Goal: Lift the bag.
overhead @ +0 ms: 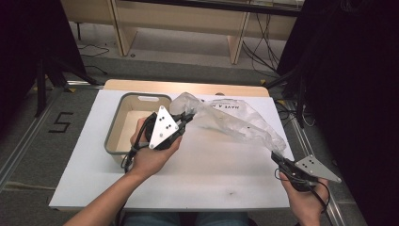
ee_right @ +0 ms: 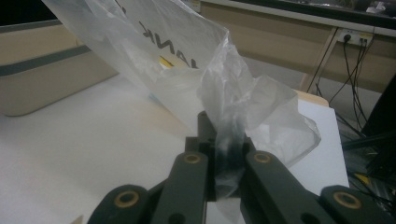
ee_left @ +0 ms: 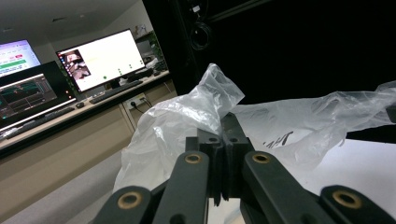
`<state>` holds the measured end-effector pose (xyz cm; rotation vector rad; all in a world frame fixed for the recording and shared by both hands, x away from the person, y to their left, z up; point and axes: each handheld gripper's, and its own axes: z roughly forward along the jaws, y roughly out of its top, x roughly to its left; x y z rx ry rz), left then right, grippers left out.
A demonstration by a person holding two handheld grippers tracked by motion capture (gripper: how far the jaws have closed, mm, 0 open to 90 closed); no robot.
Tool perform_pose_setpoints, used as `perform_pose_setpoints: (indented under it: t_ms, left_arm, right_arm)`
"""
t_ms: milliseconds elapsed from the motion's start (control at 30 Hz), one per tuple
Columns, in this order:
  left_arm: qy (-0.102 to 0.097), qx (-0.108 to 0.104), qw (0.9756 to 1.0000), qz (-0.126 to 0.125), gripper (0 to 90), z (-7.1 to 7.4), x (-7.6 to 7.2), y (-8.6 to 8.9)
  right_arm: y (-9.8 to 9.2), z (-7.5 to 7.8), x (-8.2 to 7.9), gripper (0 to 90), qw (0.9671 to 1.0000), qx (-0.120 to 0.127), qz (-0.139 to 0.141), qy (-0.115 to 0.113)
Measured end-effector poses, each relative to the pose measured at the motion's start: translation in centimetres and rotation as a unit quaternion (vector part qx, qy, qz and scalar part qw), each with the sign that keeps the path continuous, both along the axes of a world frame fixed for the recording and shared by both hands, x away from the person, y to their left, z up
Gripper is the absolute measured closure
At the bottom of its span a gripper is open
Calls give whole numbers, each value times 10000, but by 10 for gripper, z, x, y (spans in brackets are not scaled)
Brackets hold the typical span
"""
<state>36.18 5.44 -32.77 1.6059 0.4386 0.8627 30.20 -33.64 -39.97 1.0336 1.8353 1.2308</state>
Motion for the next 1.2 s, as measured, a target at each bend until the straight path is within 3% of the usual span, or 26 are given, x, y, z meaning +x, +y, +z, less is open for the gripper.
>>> perform_pose_setpoints:
  t_ms: [700,1200]
  left_arm:
    - [-247,-196,9995,1,892,26,3,1]
    - [-427,-309,9986,24,891,45,3,3]
  right_arm:
    - [2,18,-8,899,9995,70,-5,-301]
    - [2,39,-12,899,9979,117,-36,-633]
